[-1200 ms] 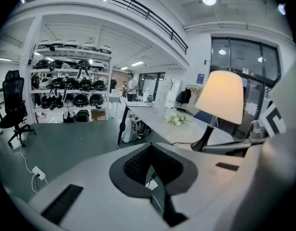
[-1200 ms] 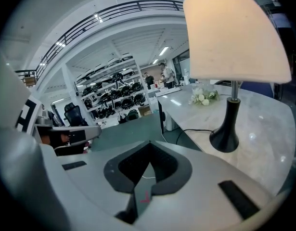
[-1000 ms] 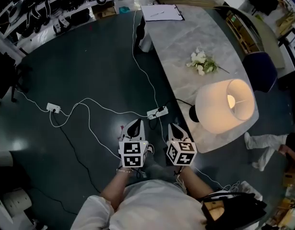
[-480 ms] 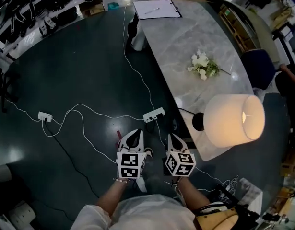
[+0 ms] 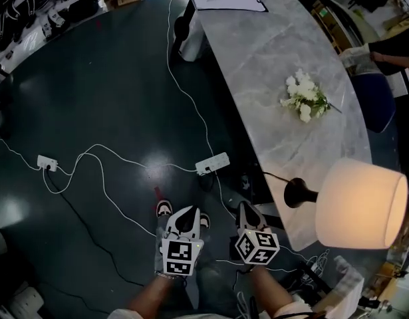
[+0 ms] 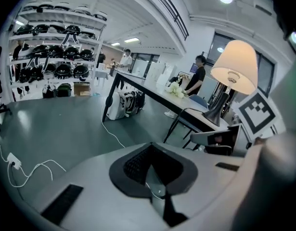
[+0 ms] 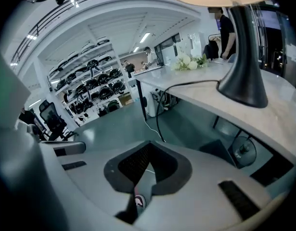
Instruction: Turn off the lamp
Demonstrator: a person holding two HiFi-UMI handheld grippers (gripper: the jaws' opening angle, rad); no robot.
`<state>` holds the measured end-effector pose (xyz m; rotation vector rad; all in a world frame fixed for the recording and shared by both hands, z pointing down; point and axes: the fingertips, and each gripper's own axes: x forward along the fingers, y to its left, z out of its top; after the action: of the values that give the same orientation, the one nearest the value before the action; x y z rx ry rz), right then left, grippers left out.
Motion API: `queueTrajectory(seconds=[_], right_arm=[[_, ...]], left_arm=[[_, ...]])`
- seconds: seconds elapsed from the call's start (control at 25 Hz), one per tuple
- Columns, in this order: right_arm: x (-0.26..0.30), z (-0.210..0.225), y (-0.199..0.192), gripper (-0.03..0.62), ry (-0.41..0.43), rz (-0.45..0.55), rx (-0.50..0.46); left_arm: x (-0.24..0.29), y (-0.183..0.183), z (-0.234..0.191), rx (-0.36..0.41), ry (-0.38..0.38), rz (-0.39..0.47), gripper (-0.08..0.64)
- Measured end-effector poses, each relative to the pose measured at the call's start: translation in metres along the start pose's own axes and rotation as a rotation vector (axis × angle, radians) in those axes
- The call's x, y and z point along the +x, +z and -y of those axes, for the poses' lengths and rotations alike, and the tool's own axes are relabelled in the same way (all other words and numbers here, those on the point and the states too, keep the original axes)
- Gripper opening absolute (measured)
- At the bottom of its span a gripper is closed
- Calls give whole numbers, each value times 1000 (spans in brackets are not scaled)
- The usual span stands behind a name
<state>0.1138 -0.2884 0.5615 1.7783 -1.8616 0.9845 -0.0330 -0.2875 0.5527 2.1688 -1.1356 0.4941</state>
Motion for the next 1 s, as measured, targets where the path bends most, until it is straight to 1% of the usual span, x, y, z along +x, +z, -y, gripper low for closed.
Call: queueTrajectory(seconds=[0.12,0.4,0.68,0.84,1.0], right_arm=[[21,10,-21,-2,-23,-17,4],[68,29,-64,-2,-36,-26,1],[118,43,-80,-2,-25,36,-28],[133,53,-91,-2,-23,33,-44],[140,60,-95,0,-18,46,-51]], left_arm=[[22,-20,-9,-10,-19,-17,5],[69,-57,-31,16,-35,-33,5],[112,-99,-52,29,-36,-53,5],[127,-118,-51,49,-51,-73,5],[136,-129,-48,76,-61,-85,5]])
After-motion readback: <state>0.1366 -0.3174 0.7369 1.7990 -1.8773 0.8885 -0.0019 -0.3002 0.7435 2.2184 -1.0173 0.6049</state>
